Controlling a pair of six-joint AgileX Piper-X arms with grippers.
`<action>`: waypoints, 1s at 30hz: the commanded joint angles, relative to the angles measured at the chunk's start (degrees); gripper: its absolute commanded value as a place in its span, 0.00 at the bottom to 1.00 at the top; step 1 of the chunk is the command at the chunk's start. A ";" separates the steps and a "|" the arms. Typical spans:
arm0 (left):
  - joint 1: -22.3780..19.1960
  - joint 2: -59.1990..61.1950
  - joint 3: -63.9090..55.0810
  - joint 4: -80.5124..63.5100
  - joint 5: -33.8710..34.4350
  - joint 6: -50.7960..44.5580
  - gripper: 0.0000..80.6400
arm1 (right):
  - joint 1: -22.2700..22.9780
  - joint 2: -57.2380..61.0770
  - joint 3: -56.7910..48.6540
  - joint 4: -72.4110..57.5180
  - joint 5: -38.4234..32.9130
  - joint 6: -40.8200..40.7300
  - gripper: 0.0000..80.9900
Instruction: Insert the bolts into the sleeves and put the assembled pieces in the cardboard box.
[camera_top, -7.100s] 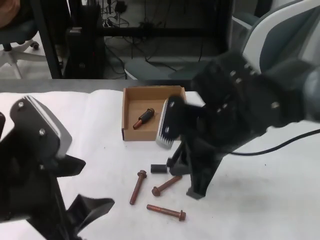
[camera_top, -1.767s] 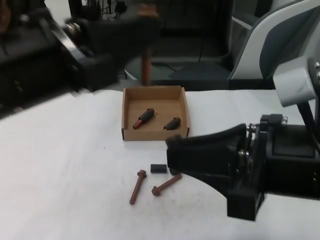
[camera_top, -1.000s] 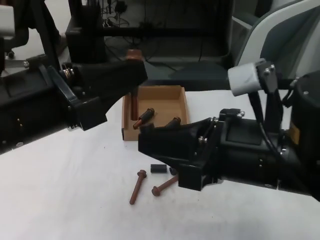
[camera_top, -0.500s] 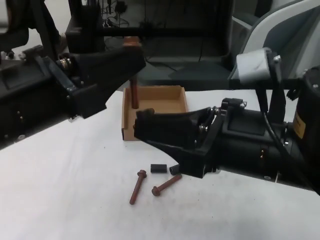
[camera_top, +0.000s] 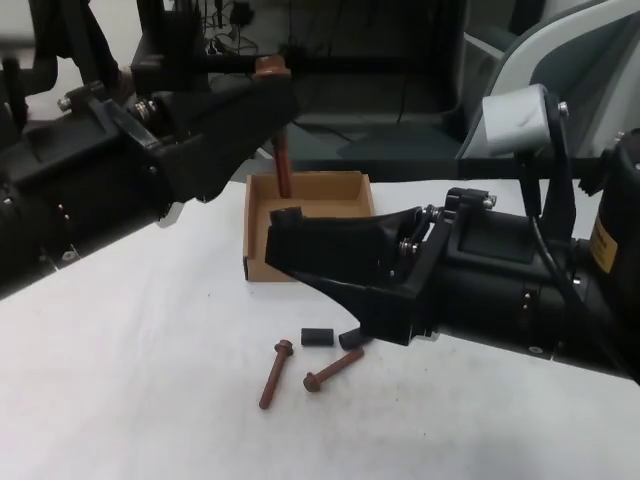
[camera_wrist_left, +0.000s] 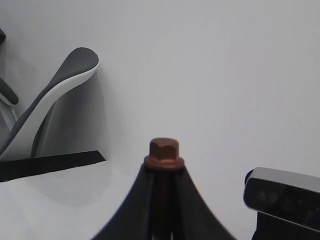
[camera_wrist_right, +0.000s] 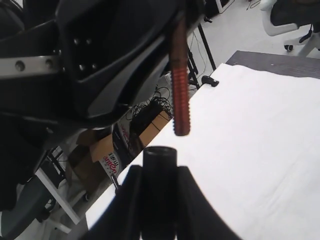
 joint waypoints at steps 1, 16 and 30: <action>-0.04 -0.06 -0.11 -2.13 1.02 0.01 0.02 | 0.17 -0.14 -0.32 -1.43 -0.08 -0.07 0.01; -0.04 -0.06 -0.21 -0.35 0.84 0.01 0.02 | 0.06 -0.14 -0.32 -1.43 0.34 -1.76 0.01; -0.04 -0.20 -0.67 -0.18 0.84 -4.03 0.02 | 0.06 -0.14 -0.32 -1.43 1.69 -3.05 0.01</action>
